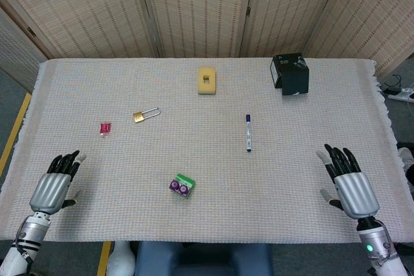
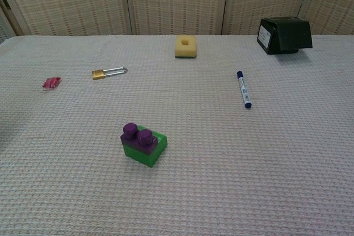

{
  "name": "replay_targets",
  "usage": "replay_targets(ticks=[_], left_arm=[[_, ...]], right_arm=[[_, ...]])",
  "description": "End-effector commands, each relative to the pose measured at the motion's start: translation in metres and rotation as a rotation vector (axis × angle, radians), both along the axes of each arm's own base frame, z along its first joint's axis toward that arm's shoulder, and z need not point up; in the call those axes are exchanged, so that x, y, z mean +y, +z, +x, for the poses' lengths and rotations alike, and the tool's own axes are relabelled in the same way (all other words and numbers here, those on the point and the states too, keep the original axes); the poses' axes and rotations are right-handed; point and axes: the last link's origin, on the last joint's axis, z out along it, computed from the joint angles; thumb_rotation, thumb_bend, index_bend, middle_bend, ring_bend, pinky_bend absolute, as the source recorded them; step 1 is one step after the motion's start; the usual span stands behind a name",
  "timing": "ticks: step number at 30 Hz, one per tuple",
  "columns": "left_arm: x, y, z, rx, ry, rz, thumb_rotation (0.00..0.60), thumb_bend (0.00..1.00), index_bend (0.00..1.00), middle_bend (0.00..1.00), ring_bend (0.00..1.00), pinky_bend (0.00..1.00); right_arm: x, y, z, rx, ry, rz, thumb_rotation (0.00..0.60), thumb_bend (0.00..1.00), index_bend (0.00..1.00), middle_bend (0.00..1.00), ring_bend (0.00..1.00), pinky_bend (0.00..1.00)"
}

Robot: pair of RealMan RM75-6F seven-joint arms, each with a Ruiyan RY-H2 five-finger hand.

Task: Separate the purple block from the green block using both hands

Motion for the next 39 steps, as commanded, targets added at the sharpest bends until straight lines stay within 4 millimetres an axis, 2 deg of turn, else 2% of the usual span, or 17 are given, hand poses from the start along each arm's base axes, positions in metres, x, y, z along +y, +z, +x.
replay_targets(ticks=[1, 9, 16, 17, 22, 24, 27, 35, 39], left_arm=[[0.000, -0.003, 0.000, 0.008, 0.001, -0.011, 0.600, 0.38, 0.00, 0.00, 0.00, 0.00], [0.000, -0.016, 0.006, -0.020, -0.022, -0.072, 0.600, 0.38, 0.00, 0.00, 0.00, 0.00], [0.008, -0.037, 0.030, -0.112, -0.125, -0.166, 0.600, 0.38, 0.02, 0.00, 0.00, 0.00], [0.009, -0.038, 0.037, -0.116, -0.149, -0.167, 0.600, 0.38, 0.05, 0.00, 0.00, 0.00], [0.003, -0.048, 0.071, -0.195, -0.252, -0.134, 0.600, 0.38, 0.32, 0.00, 0.00, 0.00], [-0.002, -0.053, 0.082, -0.230, -0.235, -0.143, 0.600, 0.38, 0.37, 0.00, 0.00, 0.00], [-0.005, -0.061, 0.094, -0.222, -0.202, -0.188, 0.600, 0.38, 0.34, 0.00, 0.00, 0.00], [0.003, -0.084, 0.116, -0.181, -0.173, -0.211, 0.600, 0.38, 0.26, 0.00, 0.00, 0.00], [0.008, -0.096, 0.126, -0.239, -0.127, -0.221, 0.600, 0.38, 0.26, 0.00, 0.00, 0.00]], right_arm=[[0.001, 0.001, 0.000, -0.004, -0.001, -0.001, 0.600, 0.30, 0.00, 0.00, 0.00, 0.00], [0.006, 0.011, -0.001, -0.026, 0.010, -0.031, 0.600, 0.30, 0.00, 0.00, 0.00, 0.00], [0.001, 0.008, -0.001, -0.012, 0.001, -0.030, 0.600, 0.30, 0.00, 0.00, 0.00, 0.00], [0.000, 0.007, 0.000, -0.008, 0.001, -0.022, 0.600, 0.30, 0.00, 0.00, 0.00, 0.00], [-0.001, -0.001, 0.005, 0.008, 0.012, 0.019, 0.600, 0.30, 0.00, 0.00, 0.00, 0.00], [0.000, -0.001, 0.007, 0.003, 0.021, 0.025, 0.600, 0.30, 0.00, 0.00, 0.00, 0.00], [0.000, -0.003, 0.008, 0.004, 0.026, 0.045, 0.600, 0.30, 0.00, 0.00, 0.00, 0.00], [-0.001, -0.003, 0.009, -0.008, 0.033, 0.064, 0.600, 0.30, 0.00, 0.00, 0.00, 0.00], [-0.003, -0.007, 0.007, -0.007, 0.033, 0.077, 0.600, 0.30, 0.00, 0.00, 0.00, 0.00]])
